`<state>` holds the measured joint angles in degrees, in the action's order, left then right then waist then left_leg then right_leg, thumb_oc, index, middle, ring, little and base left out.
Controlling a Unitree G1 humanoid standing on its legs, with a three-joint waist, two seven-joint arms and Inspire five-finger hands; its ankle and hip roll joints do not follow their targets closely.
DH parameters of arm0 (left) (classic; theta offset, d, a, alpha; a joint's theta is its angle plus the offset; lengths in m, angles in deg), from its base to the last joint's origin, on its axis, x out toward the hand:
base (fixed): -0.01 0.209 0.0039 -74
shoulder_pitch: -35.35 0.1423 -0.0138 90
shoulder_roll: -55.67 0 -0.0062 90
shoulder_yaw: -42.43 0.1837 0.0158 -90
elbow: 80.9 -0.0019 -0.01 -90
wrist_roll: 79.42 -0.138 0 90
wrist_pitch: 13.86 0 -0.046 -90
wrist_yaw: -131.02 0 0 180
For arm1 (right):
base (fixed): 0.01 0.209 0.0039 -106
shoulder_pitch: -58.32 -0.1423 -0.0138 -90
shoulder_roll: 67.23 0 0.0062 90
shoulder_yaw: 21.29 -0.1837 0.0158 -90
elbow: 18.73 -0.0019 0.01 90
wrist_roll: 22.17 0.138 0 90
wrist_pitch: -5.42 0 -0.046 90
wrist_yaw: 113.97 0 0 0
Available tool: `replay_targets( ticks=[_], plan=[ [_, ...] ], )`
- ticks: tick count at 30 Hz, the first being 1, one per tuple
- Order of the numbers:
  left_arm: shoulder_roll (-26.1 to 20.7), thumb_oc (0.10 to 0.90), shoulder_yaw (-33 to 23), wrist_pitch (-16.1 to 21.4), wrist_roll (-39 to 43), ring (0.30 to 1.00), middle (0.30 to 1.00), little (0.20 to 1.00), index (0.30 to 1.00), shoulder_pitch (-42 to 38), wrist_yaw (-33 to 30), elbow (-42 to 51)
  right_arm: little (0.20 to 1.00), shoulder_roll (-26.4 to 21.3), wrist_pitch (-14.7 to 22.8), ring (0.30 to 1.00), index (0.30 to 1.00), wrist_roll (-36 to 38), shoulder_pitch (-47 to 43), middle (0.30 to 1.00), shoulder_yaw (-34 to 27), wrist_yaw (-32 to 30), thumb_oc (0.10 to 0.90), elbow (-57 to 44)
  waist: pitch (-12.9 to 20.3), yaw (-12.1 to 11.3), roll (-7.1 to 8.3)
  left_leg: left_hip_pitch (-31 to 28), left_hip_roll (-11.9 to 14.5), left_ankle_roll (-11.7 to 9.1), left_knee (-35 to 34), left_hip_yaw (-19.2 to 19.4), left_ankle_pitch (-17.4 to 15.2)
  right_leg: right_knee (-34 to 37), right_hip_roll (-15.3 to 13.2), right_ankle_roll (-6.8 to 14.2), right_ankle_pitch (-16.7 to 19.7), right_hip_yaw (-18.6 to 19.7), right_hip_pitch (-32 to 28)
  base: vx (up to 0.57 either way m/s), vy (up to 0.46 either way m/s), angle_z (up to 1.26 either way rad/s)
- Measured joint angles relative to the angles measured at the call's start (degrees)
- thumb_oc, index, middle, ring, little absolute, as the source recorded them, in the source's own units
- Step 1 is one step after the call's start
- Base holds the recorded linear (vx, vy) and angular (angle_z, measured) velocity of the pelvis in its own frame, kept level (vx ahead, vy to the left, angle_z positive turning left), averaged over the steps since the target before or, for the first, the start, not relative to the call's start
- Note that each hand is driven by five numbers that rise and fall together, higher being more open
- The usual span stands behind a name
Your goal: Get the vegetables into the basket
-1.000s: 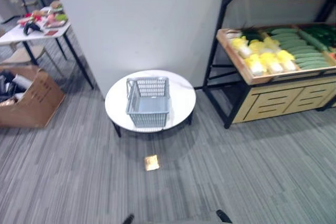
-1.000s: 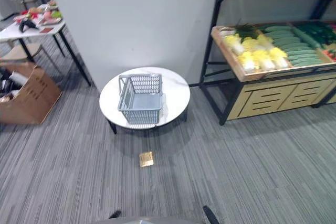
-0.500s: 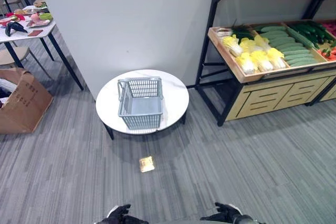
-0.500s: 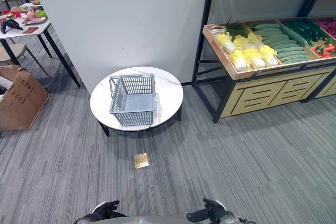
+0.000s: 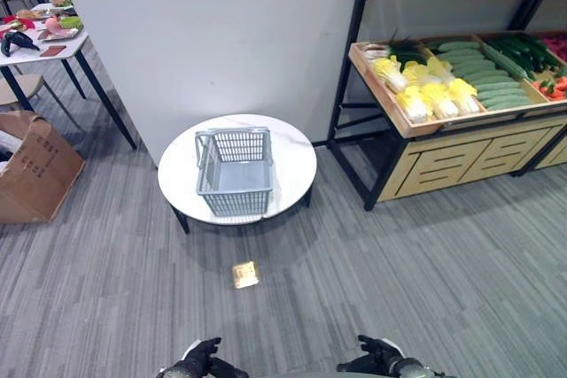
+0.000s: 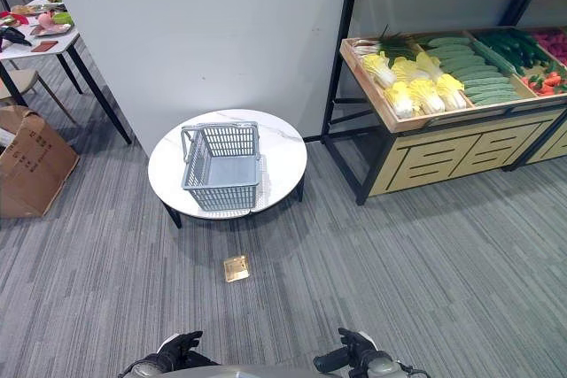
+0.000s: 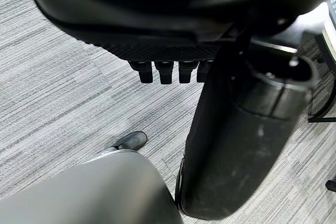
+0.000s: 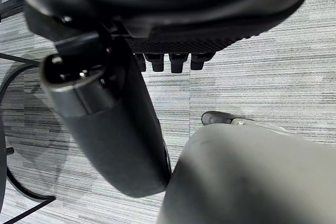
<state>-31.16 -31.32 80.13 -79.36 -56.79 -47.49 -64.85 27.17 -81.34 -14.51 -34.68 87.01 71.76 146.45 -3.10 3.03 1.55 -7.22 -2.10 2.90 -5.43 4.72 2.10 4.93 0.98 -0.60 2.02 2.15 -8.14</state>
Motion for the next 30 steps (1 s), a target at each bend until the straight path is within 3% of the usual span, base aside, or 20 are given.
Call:
replay_targets(
  ticks=[9, 23, 26, 29, 30],
  plan=[
    [-0.20, 0.900, -0.07, 0.03, 0.06, 1.000, 1.000, 1.000, 1.000, -0.59, 0.04, -0.01, 1.000, -0.01, -0.13, 1.000, 1.000, 0.00, -0.86, 1.000, 0.01, 0.27, 0.900, 0.11, -1.37, -0.21, 0.39, 0.08, -0.05, -0.16, -0.01, -0.11, -0.21, -0.02, -0.06, 0.01, -0.01, -0.24, 0.01, 0.02, 0.028, 0.01],
    [-1.09, 0.900, -1.20, -0.18, 2.12, 1.000, 1.000, 1.000, 1.000, -2.16, 0.33, -0.36, 1.000, 0.18, -0.32, 1.000, 1.000, 0.05, -2.39, 1.000, -0.11, 0.52, 0.900, 0.02, -3.90, -0.38, 1.87, -0.01, -0.57, 1.30, -0.01, -0.12, -1.72, -2.19, -0.46, 0.63, -0.48, -0.19, 0.92, 0.05, 0.110, -0.01],
    [-1.15, 0.900, -1.38, -0.16, 2.30, 1.000, 1.000, 1.000, 1.000, -2.92, 0.32, -0.44, 1.000, -0.30, -0.13, 1.000, 1.000, 0.25, -3.55, 1.000, -0.67, 0.15, 0.900, -1.12, -5.81, -0.45, 1.15, 0.00, 0.34, 1.46, 0.01, 0.86, -1.75, -9.85, 0.62, 1.78, -1.25, 0.17, 5.09, -0.01, 0.143, -0.21],
    [-1.31, 0.900, -1.27, -0.08, 2.35, 1.000, 1.000, 1.000, 1.000, -3.73, 0.41, -0.48, 1.000, -0.63, 0.56, 1.000, 1.000, 2.55, -4.44, 1.000, -2.44, -0.38, 0.900, -3.39, -7.83, -0.43, 0.38, -0.04, 1.01, 2.21, 0.18, 2.85, -1.69, -27.48, 1.48, 3.80, -2.80, 0.13, 14.61, 0.01, 0.090, -0.31],
    [-1.45, 0.900, -1.18, -0.28, 2.34, 1.000, 1.000, 1.000, 1.000, -3.80, 0.38, -0.48, 1.000, -0.68, 1.19, 1.000, 1.000, 4.16, -4.74, 1.000, -2.88, -0.62, 0.900, -4.51, -8.03, 0.10, 0.82, -0.60, 0.13, 3.25, 0.37, 2.91, -1.80, -35.79, 0.14, 4.17, -6.14, -0.98, 19.17, 0.05, 0.061, -0.12]
  ],
)
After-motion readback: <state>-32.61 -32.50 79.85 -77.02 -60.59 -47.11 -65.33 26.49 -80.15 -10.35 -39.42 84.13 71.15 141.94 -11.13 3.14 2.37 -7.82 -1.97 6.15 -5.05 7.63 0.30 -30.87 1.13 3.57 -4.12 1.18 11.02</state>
